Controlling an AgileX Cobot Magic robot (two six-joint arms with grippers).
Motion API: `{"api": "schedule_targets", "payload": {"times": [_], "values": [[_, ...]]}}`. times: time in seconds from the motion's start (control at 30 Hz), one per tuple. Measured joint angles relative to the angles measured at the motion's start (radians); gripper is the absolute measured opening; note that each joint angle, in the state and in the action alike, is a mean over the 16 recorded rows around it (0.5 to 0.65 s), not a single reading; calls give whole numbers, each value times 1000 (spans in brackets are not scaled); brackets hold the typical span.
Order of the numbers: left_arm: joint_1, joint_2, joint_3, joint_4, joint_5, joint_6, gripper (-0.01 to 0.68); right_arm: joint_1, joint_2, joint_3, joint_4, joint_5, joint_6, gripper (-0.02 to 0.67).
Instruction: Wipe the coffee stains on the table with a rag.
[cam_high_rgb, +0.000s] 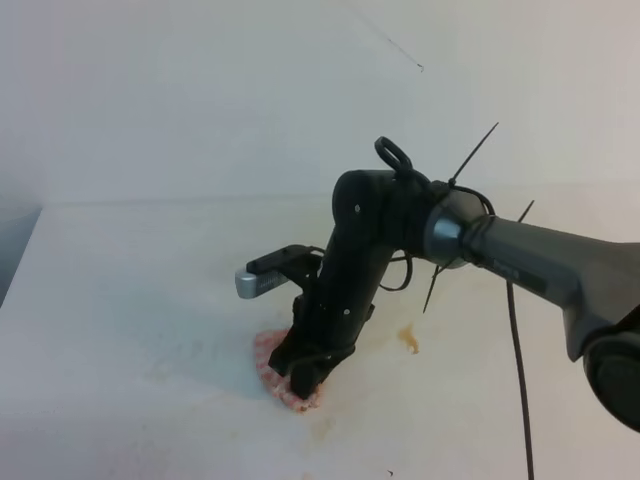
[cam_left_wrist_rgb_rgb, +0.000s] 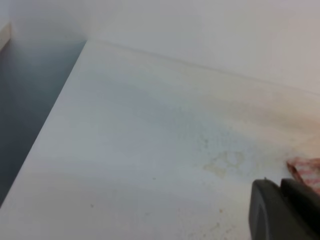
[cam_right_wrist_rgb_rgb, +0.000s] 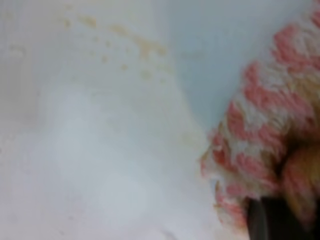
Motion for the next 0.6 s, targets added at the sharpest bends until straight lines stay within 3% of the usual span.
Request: {"api": "schedule_targets", "payload": {"times": [0.33, 0.6], "values": [[0, -2, 0, 0, 0, 0, 0, 15, -38, 56, -97, 53, 27, 42], [0, 0, 0, 0, 0, 0, 0, -56, -123, 211, -163, 19, 77, 42]]}}
